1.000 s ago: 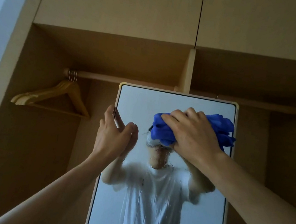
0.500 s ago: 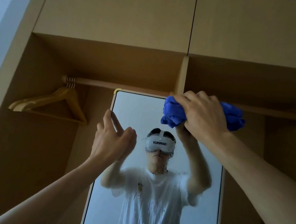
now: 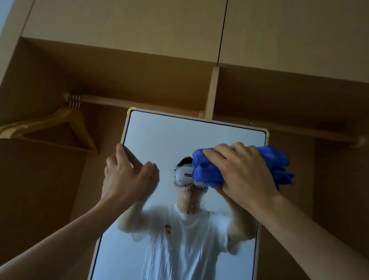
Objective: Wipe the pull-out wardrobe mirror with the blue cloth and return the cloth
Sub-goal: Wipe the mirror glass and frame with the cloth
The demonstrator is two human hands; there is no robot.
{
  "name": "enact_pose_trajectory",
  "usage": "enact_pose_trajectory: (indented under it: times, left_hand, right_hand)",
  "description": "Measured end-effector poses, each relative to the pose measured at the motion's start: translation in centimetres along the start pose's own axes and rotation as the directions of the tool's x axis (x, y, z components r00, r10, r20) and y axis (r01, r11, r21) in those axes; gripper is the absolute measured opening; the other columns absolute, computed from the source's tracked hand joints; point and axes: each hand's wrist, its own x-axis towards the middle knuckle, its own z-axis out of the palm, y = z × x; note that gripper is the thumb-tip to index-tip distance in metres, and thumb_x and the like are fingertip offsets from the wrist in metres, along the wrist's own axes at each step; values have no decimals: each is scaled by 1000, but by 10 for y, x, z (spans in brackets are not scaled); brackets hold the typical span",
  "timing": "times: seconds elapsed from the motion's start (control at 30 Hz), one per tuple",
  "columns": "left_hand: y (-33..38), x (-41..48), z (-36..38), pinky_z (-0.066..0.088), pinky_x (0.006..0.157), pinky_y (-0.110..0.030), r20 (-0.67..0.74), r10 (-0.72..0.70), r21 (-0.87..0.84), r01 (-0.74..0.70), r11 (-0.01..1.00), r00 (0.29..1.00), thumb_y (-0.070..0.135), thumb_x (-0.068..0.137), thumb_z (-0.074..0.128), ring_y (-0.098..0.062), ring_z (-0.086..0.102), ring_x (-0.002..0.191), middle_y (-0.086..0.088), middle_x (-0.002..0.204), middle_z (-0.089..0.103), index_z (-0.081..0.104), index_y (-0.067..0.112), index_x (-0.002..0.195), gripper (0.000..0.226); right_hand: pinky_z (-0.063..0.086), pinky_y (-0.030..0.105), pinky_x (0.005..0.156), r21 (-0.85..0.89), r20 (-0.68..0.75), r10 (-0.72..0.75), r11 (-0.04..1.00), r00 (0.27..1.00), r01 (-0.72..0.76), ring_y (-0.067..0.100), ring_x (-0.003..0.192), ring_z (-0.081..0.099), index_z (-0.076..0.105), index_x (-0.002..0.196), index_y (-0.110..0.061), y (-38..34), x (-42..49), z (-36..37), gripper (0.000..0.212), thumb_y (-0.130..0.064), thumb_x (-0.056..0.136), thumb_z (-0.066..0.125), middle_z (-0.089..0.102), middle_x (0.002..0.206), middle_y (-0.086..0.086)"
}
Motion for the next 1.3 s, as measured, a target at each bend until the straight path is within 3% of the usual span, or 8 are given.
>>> enact_pose_trajectory:
  times: [0.13,0.43,0.63,0.9,0.97,1.07,1.2,1.3]
  left_hand:
    - [3,-2,-4,39,112,-55,7,-4,12,4,1000,1000,50,97,56,-36,30,146,-14,162,22,4,16,161,89]
    - [0,-9,0,41,109,-58,-16,4,21,-4,1000,1000,49,95,59,-37,32,144,-16,157,27,7,17,160,89]
    - [1,-12,5,35,115,-56,-47,2,18,-1,1000,999,47,97,58,-37,25,148,-16,161,22,5,14,161,90]
    - [0,-13,2,36,113,-56,-39,2,1,-2,1000,999,46,97,58,-37,27,147,-16,160,25,8,15,161,87]
    - [-2,-10,0,38,112,-56,-26,5,-12,-6,1000,1000,46,97,58,-37,29,146,-16,158,26,9,16,160,86]
    - [-7,-6,-3,41,110,-58,0,14,-26,-13,1000,1000,46,97,57,-37,31,145,-15,158,26,9,19,161,85]
    - [-18,4,-6,41,110,-59,31,26,-58,-25,998,999,50,96,56,-37,31,145,-13,158,26,8,21,161,86]
    - [-20,15,-6,40,111,-57,39,43,-89,-39,995,998,53,94,57,-35,31,145,-11,158,26,7,22,160,88]
  right_hand:
    - [44,44,84,-29,-49,78,996,996,-80,27,102,56,49,131,-28,16,14,-11,42,-27,88,52,59,118,-3]
    - [46,47,78,-76,-75,179,980,981,-185,31,97,56,47,135,-29,51,25,-16,51,-16,87,57,57,115,2]
    - [47,44,76,-24,-41,154,988,987,-155,33,94,61,53,131,-25,41,-2,-8,48,-21,84,60,63,109,3]
    - [53,38,67,-35,21,187,982,982,-186,25,87,62,46,136,-20,26,-29,-6,54,-30,86,63,60,108,3]
    - [55,37,62,39,-19,310,950,950,-309,24,81,64,47,131,-20,32,-24,-10,50,-28,85,66,60,106,3]
    - [46,34,59,176,-67,530,840,845,-513,29,74,64,52,116,-16,49,-13,-17,36,-25,85,68,61,99,4]
    - [34,28,52,277,-77,648,744,758,-608,18,57,49,51,99,-17,64,-3,-18,21,-24,86,65,50,73,-6]
    - [24,21,47,306,-96,695,702,712,-643,7,51,41,46,93,-22,67,2,-16,23,-27,86,67,45,67,-10]
